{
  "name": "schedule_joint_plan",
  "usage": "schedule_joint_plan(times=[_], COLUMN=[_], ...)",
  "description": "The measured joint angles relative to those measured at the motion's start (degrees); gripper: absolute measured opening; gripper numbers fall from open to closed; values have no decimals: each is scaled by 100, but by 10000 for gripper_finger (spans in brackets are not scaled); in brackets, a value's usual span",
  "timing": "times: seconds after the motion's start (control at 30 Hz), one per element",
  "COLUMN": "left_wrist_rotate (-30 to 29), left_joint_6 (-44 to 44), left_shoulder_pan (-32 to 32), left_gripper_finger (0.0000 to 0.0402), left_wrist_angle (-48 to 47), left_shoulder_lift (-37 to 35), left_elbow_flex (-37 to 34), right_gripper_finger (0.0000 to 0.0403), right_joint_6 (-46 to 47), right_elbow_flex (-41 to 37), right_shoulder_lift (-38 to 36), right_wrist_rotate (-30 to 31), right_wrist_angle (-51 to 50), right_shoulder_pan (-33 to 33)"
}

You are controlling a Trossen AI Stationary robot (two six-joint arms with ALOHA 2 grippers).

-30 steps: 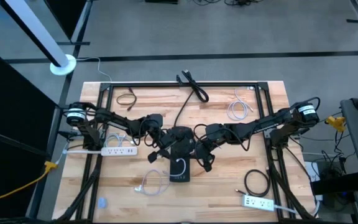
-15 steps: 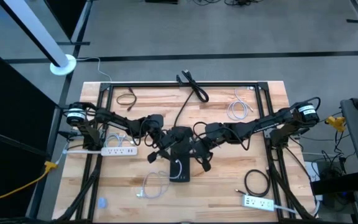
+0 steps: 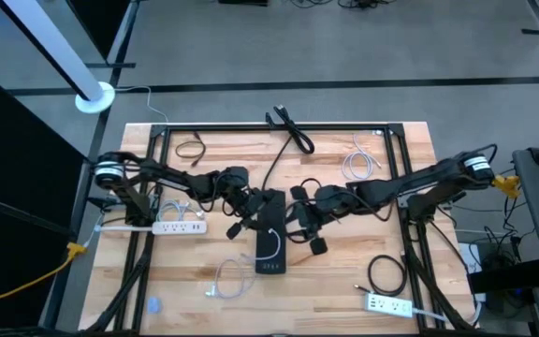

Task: Insert USB
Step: Insert the purple charger cable into the black outlet extension

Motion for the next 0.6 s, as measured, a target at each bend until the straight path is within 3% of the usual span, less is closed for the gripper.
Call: schedule_joint_plan(times=[0.17, 0.27, 0.43, 0.6], left_wrist_rotate=[-440, -903, -2061, -2788], left_joint_6=[131, 180, 283, 274], left_shoulder_pan=[-21, -103, -294, -534], left_gripper_finger=[53, 53, 53, 53], left_wrist_angle=[-116, -107, 34, 300], left_shoulder_lift=[-152, -245, -334, -454], left_elbow_flex=[-43, -142, -350, -607], right_gripper_finger=[156, 155, 143, 126], right_joint_6=[458, 809, 1010, 759], right_elbow_flex=[-2, -89, -272, -278], right_shoulder_lift=[-275, -209, 274, 691], right_wrist_rotate=[1165, 1818, 1984, 2045], right_wrist_angle=[-756, -723, 67, 706], right_shoulder_pan=[178, 314, 427, 428])
